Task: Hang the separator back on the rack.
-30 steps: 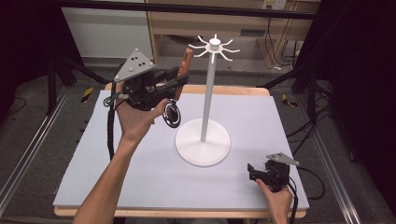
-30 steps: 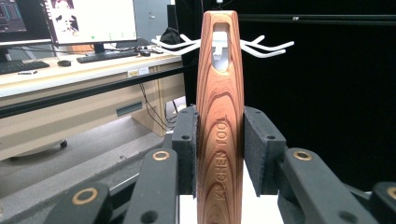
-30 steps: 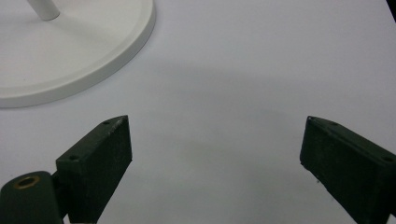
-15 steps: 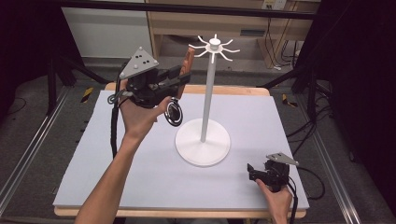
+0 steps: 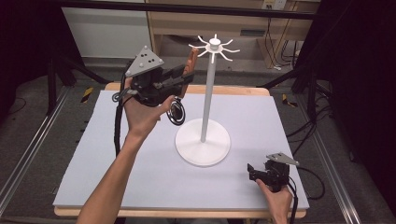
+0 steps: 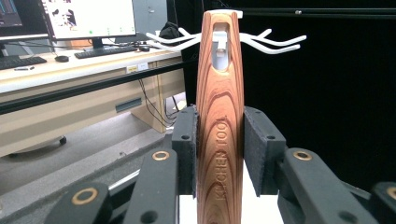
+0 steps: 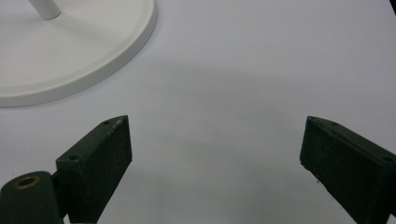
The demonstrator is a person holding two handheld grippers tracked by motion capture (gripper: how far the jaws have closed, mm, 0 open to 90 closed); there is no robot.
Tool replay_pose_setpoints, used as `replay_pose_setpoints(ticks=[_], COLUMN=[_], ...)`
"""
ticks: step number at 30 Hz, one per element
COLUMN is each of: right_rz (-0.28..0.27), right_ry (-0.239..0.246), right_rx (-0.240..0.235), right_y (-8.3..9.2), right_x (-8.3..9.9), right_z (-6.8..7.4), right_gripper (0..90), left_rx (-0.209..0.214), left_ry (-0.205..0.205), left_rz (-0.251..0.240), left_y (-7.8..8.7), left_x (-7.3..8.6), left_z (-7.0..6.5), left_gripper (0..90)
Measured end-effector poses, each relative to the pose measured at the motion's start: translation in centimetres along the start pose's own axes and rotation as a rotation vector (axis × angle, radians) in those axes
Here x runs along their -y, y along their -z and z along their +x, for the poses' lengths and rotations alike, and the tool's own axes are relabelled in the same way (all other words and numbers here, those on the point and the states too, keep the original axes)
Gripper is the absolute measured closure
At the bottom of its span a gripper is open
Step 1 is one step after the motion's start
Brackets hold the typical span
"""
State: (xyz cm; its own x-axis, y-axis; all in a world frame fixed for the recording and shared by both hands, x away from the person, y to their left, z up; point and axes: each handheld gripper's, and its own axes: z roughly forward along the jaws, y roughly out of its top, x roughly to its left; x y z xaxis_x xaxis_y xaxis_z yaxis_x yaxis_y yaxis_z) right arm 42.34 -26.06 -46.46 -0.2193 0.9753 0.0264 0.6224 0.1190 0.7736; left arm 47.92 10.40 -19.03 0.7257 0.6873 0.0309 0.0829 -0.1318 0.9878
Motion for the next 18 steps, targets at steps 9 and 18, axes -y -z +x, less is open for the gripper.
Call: replay_pose_setpoints(ticks=[9, 18], right_rz=[0.0, -0.002], right_ry=[-0.004, -0.004], right_rx=[0.002, 0.0], right_y=[0.0, 0.0], right_x=[0.0, 0.0], right_z=[0.0, -0.1], right_gripper=[9.5, 9.5], left_rx=[0.003, 0.007], left_ry=[0.002, 0.006], left_rz=[0.007, 0.009], left_y=[-0.7, -1.3], left_x=[0.1, 0.3], left_z=[0.0, -0.2], left_gripper=[67.0, 67.0])
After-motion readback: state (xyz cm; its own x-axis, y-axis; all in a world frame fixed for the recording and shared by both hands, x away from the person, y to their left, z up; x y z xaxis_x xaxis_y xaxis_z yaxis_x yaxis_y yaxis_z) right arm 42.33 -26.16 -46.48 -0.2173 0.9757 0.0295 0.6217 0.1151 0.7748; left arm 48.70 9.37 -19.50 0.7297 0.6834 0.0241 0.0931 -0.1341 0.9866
